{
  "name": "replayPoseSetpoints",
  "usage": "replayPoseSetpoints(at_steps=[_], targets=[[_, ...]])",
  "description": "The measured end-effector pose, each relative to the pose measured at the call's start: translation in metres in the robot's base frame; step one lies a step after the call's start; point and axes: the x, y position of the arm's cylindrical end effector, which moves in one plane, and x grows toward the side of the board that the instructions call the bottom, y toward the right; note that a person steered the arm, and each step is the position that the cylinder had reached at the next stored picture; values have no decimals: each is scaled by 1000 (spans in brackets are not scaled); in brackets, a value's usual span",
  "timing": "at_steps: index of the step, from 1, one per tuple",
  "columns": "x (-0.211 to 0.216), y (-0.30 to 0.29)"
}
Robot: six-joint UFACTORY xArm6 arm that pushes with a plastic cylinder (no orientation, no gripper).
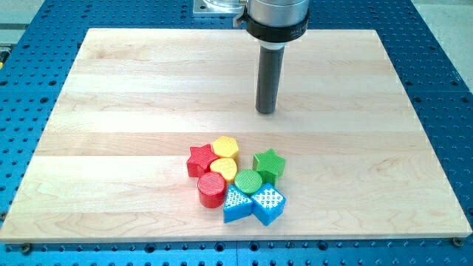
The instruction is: Separate the blue blocks
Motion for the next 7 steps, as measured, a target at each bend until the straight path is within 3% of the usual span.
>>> replayPoseSetpoints(at_steps=[4, 5, 6, 7], targets=[[1, 0], [-27, -78], [-40, -195], [-37, -298]])
